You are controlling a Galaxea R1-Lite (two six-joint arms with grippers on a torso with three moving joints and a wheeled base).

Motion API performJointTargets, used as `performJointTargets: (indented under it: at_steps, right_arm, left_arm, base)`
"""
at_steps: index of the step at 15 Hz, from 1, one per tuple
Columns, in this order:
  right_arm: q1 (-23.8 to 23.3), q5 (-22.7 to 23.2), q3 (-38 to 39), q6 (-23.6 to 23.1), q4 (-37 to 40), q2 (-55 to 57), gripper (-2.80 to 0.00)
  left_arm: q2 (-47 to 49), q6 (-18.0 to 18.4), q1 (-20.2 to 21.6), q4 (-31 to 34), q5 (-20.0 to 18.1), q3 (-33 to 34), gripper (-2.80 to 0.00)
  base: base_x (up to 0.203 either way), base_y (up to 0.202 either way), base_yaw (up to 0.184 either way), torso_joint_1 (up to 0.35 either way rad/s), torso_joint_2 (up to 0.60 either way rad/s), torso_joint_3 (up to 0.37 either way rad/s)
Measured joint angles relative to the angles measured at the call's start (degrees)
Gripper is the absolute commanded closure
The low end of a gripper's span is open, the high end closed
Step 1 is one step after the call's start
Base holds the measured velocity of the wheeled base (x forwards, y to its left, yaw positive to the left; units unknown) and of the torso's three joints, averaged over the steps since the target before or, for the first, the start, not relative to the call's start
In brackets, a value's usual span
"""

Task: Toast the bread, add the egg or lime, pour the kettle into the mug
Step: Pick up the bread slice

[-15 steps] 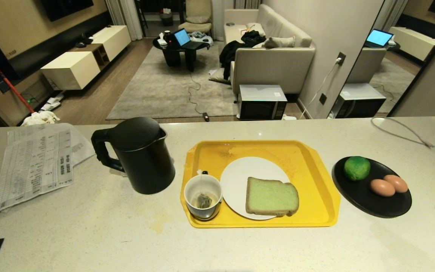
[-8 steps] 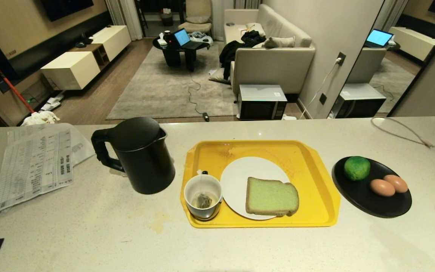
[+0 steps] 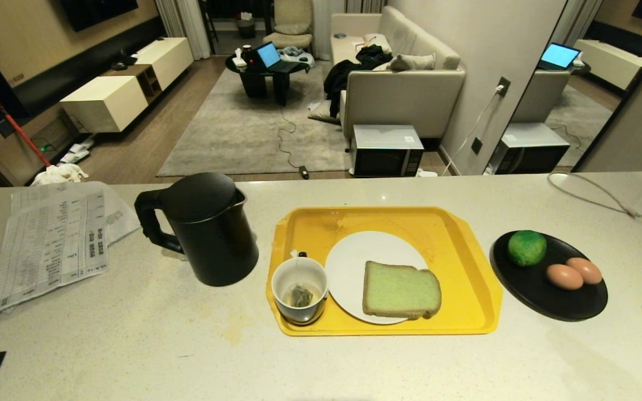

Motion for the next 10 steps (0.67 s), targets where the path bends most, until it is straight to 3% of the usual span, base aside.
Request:
performJointTargets:
  at_steps: [10]
  right_arm:
    - [0.1,0.3,0.0,0.0,0.3,0.0,0.00]
  left_arm:
    - [0.0,0.0,0.0,0.0,0.0,0.0,0.00]
  base:
    - [0.000,0.000,0.000,0.000,0.00,0.000]
